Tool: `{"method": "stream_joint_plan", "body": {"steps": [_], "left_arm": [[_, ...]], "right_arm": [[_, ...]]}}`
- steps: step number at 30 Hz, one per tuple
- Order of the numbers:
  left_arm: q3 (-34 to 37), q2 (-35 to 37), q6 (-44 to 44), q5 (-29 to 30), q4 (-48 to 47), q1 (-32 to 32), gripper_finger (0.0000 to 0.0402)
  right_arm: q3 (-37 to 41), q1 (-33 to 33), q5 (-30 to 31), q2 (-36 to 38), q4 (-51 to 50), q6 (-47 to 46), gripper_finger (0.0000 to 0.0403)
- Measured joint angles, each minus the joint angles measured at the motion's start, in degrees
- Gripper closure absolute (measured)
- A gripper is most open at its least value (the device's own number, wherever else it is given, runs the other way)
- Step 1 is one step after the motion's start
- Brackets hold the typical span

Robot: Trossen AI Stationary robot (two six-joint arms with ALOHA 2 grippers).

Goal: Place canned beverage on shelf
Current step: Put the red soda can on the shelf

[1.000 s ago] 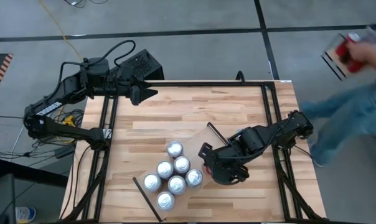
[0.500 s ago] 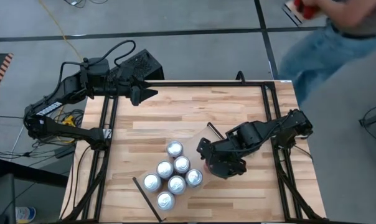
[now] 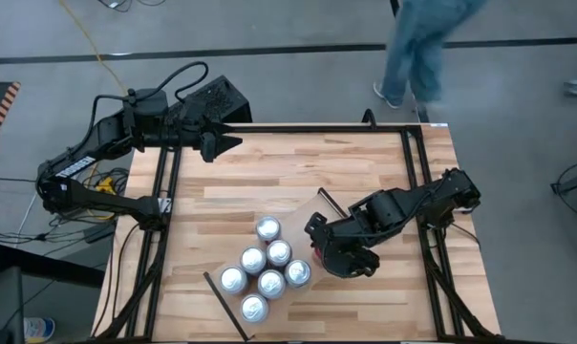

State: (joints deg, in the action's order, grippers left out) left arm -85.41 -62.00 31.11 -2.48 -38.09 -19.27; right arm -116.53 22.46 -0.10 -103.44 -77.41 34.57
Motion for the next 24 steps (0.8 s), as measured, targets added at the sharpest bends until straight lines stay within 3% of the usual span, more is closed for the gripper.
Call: {"method": "stream_joint_plan", "body": {"steps": [10, 24], "left_arm": [[0.0, 0.0, 1.3, 0.1, 0.0, 0.0, 0.0069], [0.0, 0.0, 1.7, 0.3, -0.1, 0.0, 0.0069]], "right_arm": [[-0.1, 0.0, -2.4, 0.1, -1.2, -6.9, 0.0041], [-0.1, -1.8, -1.7, 6.3, -2.5, -27.8, 0.0049]]}}
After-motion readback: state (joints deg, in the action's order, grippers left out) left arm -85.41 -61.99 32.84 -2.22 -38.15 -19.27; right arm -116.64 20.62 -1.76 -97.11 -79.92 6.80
